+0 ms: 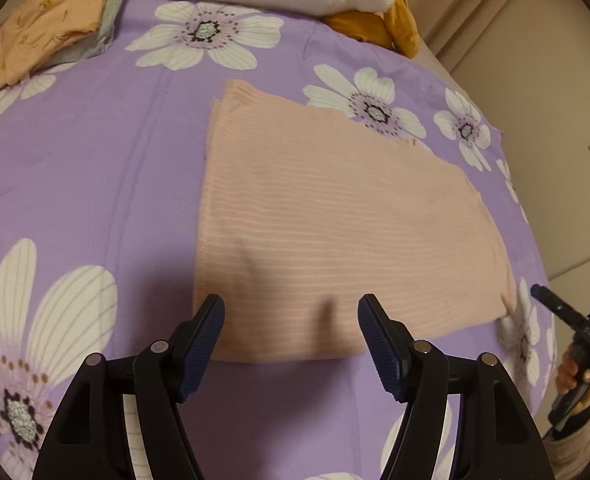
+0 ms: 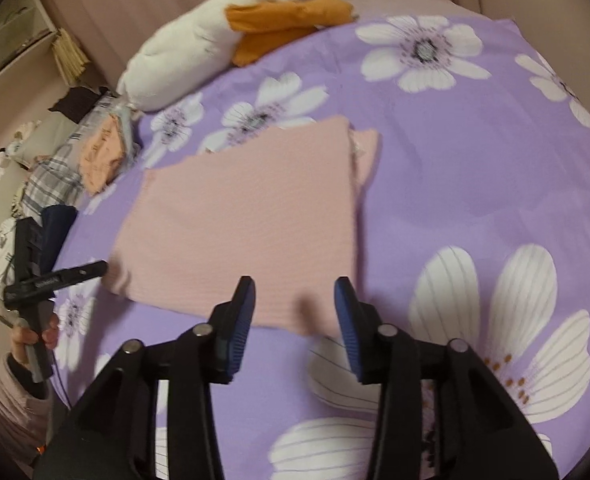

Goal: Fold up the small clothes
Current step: 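Move both open grippers over the folded shirt to its side edge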

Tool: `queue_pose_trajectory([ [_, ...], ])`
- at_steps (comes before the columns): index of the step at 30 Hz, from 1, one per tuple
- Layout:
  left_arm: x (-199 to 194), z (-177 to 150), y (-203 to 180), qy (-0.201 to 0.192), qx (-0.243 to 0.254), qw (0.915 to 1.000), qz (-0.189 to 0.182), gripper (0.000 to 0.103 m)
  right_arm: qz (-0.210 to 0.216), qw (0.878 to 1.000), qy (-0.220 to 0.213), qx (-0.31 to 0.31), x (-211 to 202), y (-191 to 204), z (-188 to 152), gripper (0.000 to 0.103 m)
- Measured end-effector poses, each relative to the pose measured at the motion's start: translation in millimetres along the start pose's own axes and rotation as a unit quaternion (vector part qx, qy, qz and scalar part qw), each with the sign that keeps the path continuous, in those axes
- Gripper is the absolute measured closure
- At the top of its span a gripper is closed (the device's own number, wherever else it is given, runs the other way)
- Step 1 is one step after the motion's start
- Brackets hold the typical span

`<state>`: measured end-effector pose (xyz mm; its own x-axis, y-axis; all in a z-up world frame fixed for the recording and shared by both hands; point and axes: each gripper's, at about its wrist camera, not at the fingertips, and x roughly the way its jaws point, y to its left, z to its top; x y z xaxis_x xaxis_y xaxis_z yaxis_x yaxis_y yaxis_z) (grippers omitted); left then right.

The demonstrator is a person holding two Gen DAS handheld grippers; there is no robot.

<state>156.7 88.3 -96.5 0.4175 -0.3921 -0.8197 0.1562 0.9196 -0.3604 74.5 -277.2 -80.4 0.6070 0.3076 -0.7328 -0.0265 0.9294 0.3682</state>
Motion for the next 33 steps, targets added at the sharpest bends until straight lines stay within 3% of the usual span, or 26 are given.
queue_pose_trajectory([
  [6, -2, 3, 7, -0.020, 0.004, 0.9992, 0.036, 0.034, 0.039, 0.999, 0.001, -0.012, 15, 29, 9, 0.055],
  [14, 2, 7, 18, -0.024, 0.000, 0.9986, 0.047, 0.032, 0.065, 0.997, 0.018, -0.032, 41, 64, 14, 0.054],
  [17, 7, 8, 22, -0.015, -0.004, 0.9989, 0.045, 0.031, 0.069, 0.997, 0.026, -0.033, 51, 71, 16, 0.048],
  [20, 14, 10, 27, -0.007, -0.013, 0.9991, 0.040, 0.022, 0.071, 0.997, 0.032, -0.027, 59, 72, 17, 0.044],
  [28, 31, 20, 37, 0.014, -0.040, 0.9988, -0.024, 0.016, 0.077, 0.996, 0.049, -0.021, 81, 75, 19, 0.040],
  [33, 42, 39, 50, 0.020, -0.081, 0.9886, -0.125, 0.013, 0.090, 0.994, 0.053, -0.011, 93, 76, 25, 0.039],
])
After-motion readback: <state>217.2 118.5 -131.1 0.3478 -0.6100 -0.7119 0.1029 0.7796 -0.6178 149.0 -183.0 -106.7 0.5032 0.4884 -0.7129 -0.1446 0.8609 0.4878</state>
